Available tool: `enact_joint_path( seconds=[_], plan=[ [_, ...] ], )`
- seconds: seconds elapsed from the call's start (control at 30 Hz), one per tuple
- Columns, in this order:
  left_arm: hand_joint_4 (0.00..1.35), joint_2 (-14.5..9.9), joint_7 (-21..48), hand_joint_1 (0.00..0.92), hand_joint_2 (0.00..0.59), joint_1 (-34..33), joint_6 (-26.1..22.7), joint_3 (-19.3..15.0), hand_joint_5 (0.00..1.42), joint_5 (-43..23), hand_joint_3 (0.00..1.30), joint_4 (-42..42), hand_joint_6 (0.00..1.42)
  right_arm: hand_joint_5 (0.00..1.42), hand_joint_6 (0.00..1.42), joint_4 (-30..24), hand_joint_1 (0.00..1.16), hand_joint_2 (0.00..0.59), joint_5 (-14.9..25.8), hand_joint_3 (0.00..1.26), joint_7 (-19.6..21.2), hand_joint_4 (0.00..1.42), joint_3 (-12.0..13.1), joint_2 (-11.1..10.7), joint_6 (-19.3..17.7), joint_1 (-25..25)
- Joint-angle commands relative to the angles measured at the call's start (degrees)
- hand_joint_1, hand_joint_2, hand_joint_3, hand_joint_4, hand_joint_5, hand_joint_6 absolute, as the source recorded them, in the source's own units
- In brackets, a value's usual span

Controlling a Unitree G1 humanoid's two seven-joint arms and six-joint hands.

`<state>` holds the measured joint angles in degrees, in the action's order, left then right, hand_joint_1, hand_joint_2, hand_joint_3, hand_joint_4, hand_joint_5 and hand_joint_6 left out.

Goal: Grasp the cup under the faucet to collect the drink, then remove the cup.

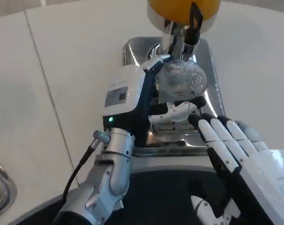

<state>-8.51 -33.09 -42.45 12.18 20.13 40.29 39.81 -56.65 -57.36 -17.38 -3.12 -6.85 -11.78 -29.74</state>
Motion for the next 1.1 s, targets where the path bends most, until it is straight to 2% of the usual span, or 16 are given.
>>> enact_joint_path(
  seconds=[0.03, 0.1, 0.17, 0.23, 0.37, 0.63, 0.77, 0.83, 0.93, 1.03, 1.1],
  plan=[
    [0.28, -0.21, 0.18, 0.219, 0.016, 0.69, 0.72, 0.35, 0.72, -0.28, 0.29, -0.75, 0.76, 0.0, 0.0, 0.07, 0.17, 0.586, -0.52, 0.01, -0.17, 0.0, -0.2, 0.23, 0.63, -0.45],
    [0.21, -0.39, 0.42, 0.195, 0.006, 0.77, 0.79, 0.39, 0.63, -0.35, 0.25, -0.93, 0.64, 0.0, 0.0, 0.05, 0.16, 0.586, -0.69, 0.01, -0.15, 0.0, -0.44, 0.21, 0.64, -0.4],
    [0.13, -0.88, 0.88, 0.15, 0.0, 0.96, 1.11, 0.29, 0.51, -0.58, 0.2, -1.4, 0.45, 0.0, 0.0, 0.02, 0.16, 0.586, -0.87, 0.01, -0.08, 0.0, -0.71, 0.31, 0.66, -0.3],
    [0.1, -1.69, 1.6, 0.125, 0.0, 1.19, 1.51, 0.05, 0.45, -0.9, 0.17, -2.24, 0.38, 0.0, 0.0, 0.01, 0.16, 0.586, -1.04, 0.0, 0.0, 0.0, -0.88, 0.39, 0.69, -0.22],
    [0.07, -4.87, 3.85, 0.08, 0.0, 2.25, 2.55, -1.06, 0.42, -1.98, 0.16, -5.38, 0.36, 0.0, 0.0, -0.08, 0.15, 0.581, -1.24, 0.0, 0.28, 0.0, -0.97, 0.54, 0.64, -0.63],
    [0.07, -12.23, 7.71, 0.056, 0.0, 6.63, 4.1, -3.42, 0.42, -2.22, 0.16, -11.57, 0.36, 0.0, 0.0, 0.0, 0.14, 0.578, -0.48, 0.0, 1.07, 0.0, -0.12, 0.46, 0.43, -1.66],
    [0.05, -17.64, 8.03, 0.056, 0.0, 9.16, 5.18, -2.94, 0.38, 1.5, 0.13, -15.16, 0.34, 0.0, 0.0, -0.13, 0.14, 0.578, -0.07, 0.0, 1.6, 0.0, 0.25, 0.45, 0.28, -2.29],
    [0.02, -19.29, 8.78, 0.057, 0.0, 10.21, 5.19, -3.3, 0.35, 2.07, 0.11, -16.37, 0.31, 0.0, 0.0, -0.26, 0.14, 0.577, 0.2, 0.0, 1.79, 0.0, 0.54, 0.39, 0.22, -2.62],
    [0.02, -23.22, 8.24, 0.057, 0.0, 13.19, 5.69, -4.64, 0.33, 3.78, 0.1, -20.64, 0.3, 0.0, 0.0, -0.85, 0.13, 0.577, 0.66, 0.0, 2.01, 0.0, 0.72, 0.8, 0.45, -3.23],
    [0.0, -26.53, 7.93, 0.025, 0.0, 16.18, 5.62, -5.72, 0.24, 6.19, 0.01, -25.35, 0.25, 0.0, 0.0, -1.12, 0.13, 0.577, 1.1, 0.0, 2.37, 0.0, 0.71, 1.41, 0.62, -3.53],
    [0.0, -30.23, 8.64, 0.001, 0.0, 19.26, 4.63, -5.81, 0.16, 11.11, 0.0, -30.32, 0.19, 0.0, 0.0, -1.18, 0.13, 0.577, 1.33, 0.0, 3.1, 0.0, 0.63, 1.86, 0.34, -4.19]
  ],
)
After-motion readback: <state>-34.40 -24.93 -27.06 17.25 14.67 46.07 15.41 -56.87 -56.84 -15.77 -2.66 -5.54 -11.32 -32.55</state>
